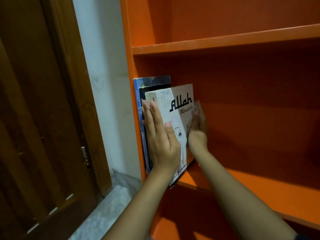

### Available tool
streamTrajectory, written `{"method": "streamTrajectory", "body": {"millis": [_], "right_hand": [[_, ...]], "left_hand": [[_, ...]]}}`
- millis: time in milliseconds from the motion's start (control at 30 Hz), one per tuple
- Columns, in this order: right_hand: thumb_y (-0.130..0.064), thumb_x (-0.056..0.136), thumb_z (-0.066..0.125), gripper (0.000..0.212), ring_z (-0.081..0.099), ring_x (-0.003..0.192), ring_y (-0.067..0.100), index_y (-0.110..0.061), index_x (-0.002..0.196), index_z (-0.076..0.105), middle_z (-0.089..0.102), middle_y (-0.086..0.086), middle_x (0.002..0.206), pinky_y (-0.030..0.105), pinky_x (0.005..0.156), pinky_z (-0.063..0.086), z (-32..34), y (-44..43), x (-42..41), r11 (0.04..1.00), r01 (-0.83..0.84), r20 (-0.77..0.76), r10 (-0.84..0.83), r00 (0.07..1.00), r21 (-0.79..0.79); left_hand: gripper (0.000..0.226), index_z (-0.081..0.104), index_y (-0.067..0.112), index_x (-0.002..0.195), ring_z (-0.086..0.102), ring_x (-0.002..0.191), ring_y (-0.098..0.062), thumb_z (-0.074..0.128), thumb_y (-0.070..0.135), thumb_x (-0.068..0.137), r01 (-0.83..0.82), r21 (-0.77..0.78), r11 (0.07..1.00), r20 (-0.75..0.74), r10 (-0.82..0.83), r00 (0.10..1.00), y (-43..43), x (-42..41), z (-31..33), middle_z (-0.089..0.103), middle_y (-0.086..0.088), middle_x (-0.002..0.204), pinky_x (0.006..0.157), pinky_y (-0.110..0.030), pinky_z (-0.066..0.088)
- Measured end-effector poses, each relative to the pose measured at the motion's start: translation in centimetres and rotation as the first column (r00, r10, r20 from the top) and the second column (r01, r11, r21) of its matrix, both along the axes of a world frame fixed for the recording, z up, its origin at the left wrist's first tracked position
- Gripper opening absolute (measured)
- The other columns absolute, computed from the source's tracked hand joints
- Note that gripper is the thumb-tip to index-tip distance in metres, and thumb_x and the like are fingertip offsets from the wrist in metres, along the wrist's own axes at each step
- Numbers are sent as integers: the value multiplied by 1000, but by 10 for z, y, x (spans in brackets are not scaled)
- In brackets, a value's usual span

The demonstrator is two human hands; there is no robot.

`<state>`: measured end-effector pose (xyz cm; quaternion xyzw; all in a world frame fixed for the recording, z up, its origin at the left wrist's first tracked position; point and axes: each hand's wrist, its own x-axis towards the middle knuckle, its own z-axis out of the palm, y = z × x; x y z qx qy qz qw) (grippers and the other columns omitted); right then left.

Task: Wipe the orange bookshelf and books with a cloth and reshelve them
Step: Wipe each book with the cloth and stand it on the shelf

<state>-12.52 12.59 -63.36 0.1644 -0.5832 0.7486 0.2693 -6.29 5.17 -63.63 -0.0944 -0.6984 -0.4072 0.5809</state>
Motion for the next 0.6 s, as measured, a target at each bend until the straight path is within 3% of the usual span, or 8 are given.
{"method": "streamTrajectory", "body": {"millis": [67,133,200,333,600], "right_hand": [[-29,103,31,41,31,130,-8,-26,143,36,32,-14,148,16,109,31,-4,-1,-3,992,89,-39,-86,996,89],[-28,103,32,39,30,119,-23,-29,142,37,31,-23,140,5,100,32,-9,-2,-2,980,124,-63,-115,991,159],[-26,102,35,39,31,115,-25,-31,141,39,33,-23,138,-4,89,32,-11,-5,2,973,120,-75,-107,991,199],[-24,101,40,38,33,130,-9,-28,139,44,39,-23,138,8,103,31,-22,-6,9,959,156,-141,-125,982,236],[-14,101,40,35,33,120,-24,-19,135,48,40,-33,126,9,103,30,-36,4,26,957,144,-138,-111,984,252]], "left_hand": [[53,8,7,146,2,146,-15,27,20,99,-11,17,1000,-13,11,1000,3,-4,-1,8,-11,157,120,-42,8],[52,8,8,146,2,146,-12,26,21,99,-46,31,998,-12,46,999,8,-7,-1,10,-8,157,120,-36,2],[53,11,6,147,2,146,-11,25,22,98,-84,52,995,-6,84,996,14,-10,0,11,-7,156,119,-30,-2],[54,12,4,146,5,145,-16,27,22,97,-102,55,993,-2,102,995,16,-13,1,11,-4,154,119,-32,-1],[54,17,5,147,10,145,-24,32,21,98,-107,-103,989,63,113,992,1,1,3,16,-15,156,119,-41,12]]}}
